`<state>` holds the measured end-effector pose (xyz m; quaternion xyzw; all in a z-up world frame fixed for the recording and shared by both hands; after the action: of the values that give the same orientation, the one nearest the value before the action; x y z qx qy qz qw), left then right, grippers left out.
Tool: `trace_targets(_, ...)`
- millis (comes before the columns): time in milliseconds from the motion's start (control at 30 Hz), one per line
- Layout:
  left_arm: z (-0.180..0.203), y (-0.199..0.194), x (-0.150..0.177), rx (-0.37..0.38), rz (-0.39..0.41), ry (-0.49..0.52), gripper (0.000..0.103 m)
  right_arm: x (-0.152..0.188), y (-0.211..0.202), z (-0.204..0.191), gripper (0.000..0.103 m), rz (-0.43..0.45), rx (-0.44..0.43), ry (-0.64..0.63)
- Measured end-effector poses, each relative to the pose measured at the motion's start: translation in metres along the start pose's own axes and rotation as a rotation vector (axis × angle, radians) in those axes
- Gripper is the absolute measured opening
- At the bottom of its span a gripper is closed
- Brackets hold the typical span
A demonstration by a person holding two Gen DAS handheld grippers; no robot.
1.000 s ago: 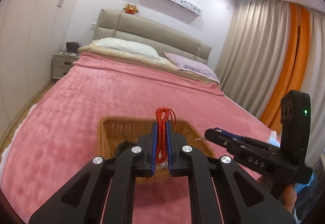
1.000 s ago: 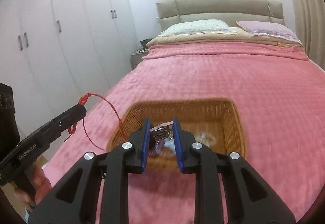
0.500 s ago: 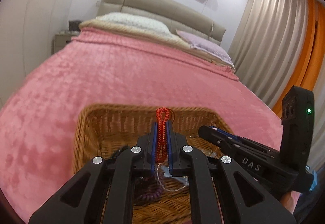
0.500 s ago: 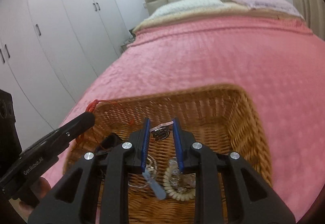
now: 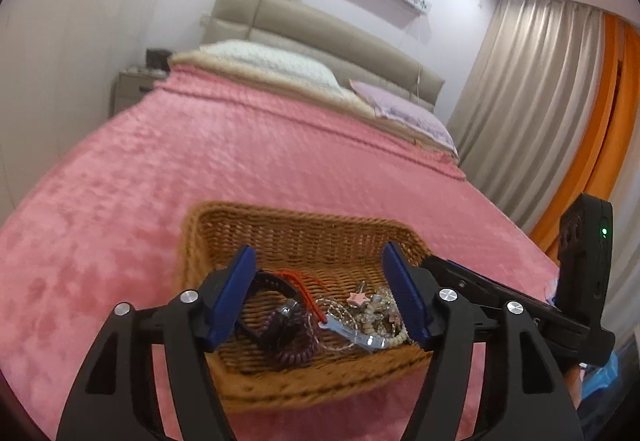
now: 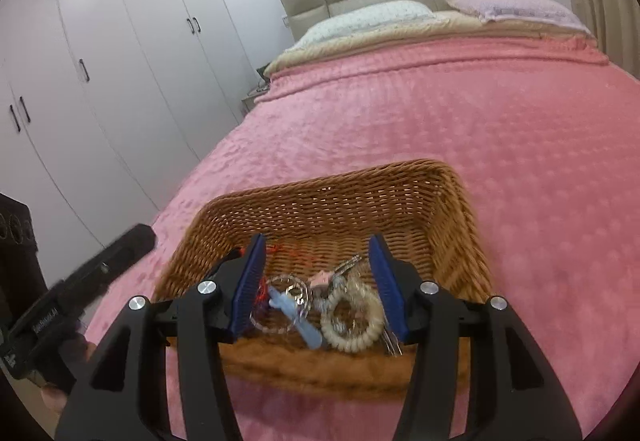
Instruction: Organize jewelry
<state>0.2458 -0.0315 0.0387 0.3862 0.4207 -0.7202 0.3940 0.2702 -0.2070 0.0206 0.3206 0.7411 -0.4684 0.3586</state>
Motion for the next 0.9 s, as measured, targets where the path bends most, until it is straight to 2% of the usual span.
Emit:
trace_targets(67,0.002,-0.017,0.0,-0.043,0.035,0.022,0.069,0.002,-0.019,-0.001,0.05,0.037,0.027,-0.034)
trace_targets(100,0.003,-0.027,0.0,-0.066,0.059,0.031,0.075,0.004,-0.028,-0.002,0.052,0.06,0.039,-0.052)
trace_targets(200,0.005,-0.058,0.006,-0.163,0.147,0.087,0.085,0.012,-0.052,-0.003,0.063,0.136,0.08,-0.09)
trace_targets(400,0.002,-0.087,0.02,-0.388,0.281,0.184,0.091,0.027,-0.076,-0.002,0.068,0.261,0.144,-0.165)
trace_targets(467,0.002,-0.083,0.031,-0.45,0.285,0.227,0.091,0.033,-0.074,0.003,0.07,0.28,0.158,-0.163)
trace_targets(500,0.001,-0.075,0.037,-0.468,0.259,0.25,0.092,0.035,-0.07,0.004,0.07,0.275,0.167,-0.172)
trace_targets(600,0.002,-0.061,0.045,-0.442,0.184,0.259,0.093,0.042,-0.06,0.006,0.07,0.249,0.179,-0.184)
trace_targets(900,-0.002,-0.063,0.05,-0.404,0.167,0.219,0.095,0.045,-0.053,0.014,0.073,0.228,0.162,-0.15)
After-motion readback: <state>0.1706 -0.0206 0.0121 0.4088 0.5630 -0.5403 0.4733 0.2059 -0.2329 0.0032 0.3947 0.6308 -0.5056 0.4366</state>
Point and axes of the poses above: each gripper's, at about its wrist camera, not at the fingertips, and y roughly the way its jaws point, z to its right, x to its underside, the point moved 8 cm from there along y, roughly the way its jaws point, and after that the axes turned 6 degrees about z, right-handed, at the moved point
